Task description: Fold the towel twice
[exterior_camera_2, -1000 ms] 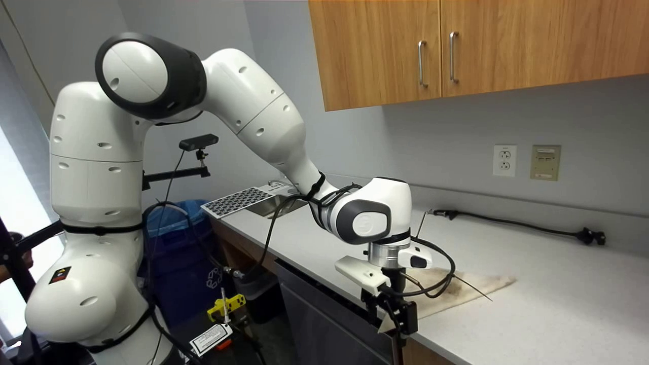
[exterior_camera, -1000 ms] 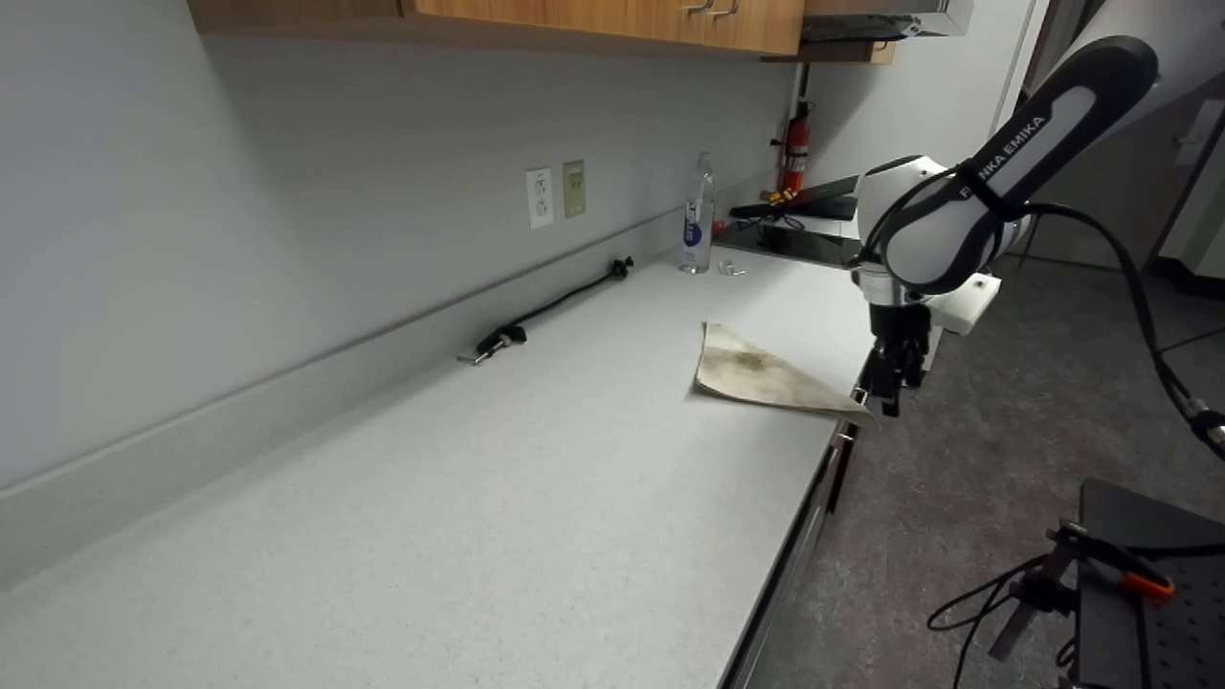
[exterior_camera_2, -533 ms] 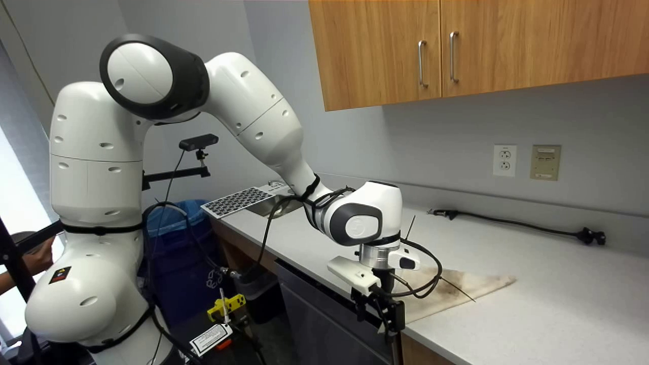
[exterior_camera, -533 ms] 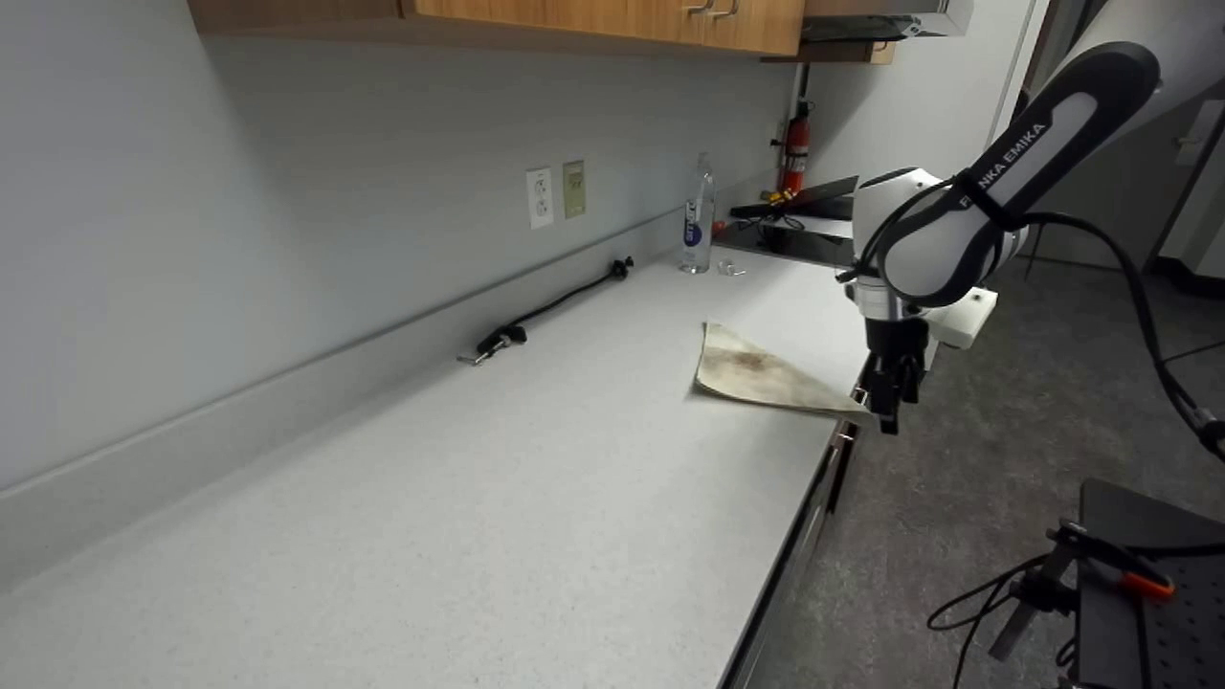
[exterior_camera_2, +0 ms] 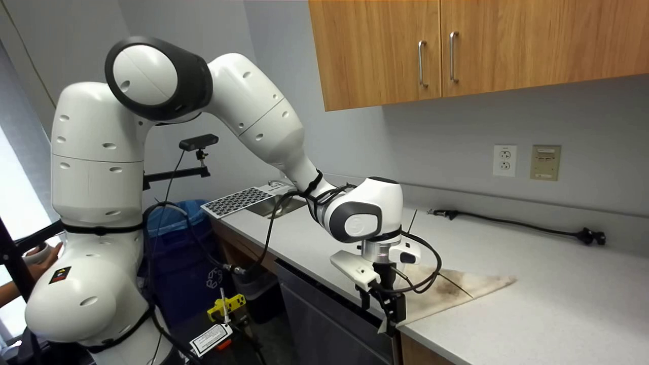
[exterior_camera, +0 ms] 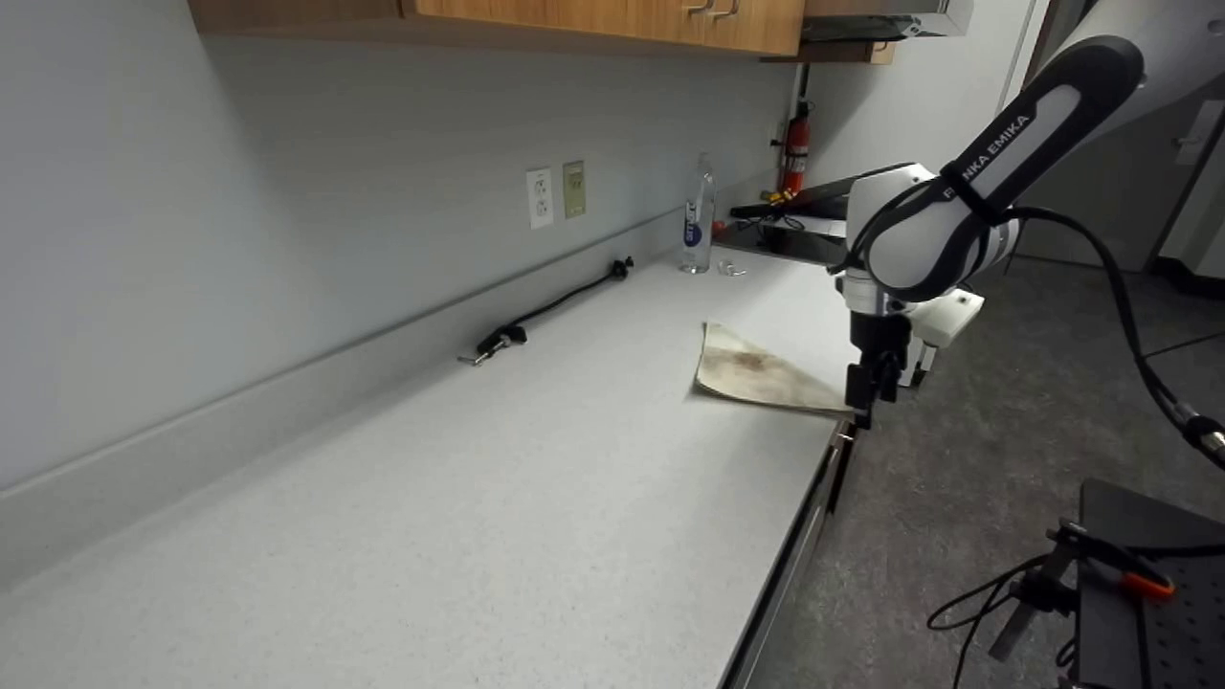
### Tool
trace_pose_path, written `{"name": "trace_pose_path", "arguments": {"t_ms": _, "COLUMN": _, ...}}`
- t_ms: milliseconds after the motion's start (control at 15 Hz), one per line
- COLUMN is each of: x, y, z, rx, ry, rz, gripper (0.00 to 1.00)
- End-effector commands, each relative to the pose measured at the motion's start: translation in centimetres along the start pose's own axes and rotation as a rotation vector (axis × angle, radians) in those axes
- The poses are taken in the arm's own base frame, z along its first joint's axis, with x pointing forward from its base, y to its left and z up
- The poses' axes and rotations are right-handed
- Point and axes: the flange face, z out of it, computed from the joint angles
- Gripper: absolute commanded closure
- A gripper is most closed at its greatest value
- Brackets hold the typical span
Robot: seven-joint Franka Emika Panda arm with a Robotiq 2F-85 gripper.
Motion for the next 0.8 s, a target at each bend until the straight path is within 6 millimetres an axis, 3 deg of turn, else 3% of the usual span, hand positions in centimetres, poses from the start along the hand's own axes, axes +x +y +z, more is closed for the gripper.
{"name": "trace_pose_path", "arguments": {"t_ms": 0, "x": 0.8, "y": 0.4, "z": 0.3, "rx": 0.016, "ry": 0.032, "rz": 0.020, "gripper": 0.00}}
{"name": "trace_pose_path", "arguments": {"t_ms": 733, "x": 1.5, "y": 1.3, "z": 1.7, "rx": 0.014, "ry": 0.036, "rz": 0.030, "gripper": 0.01}}
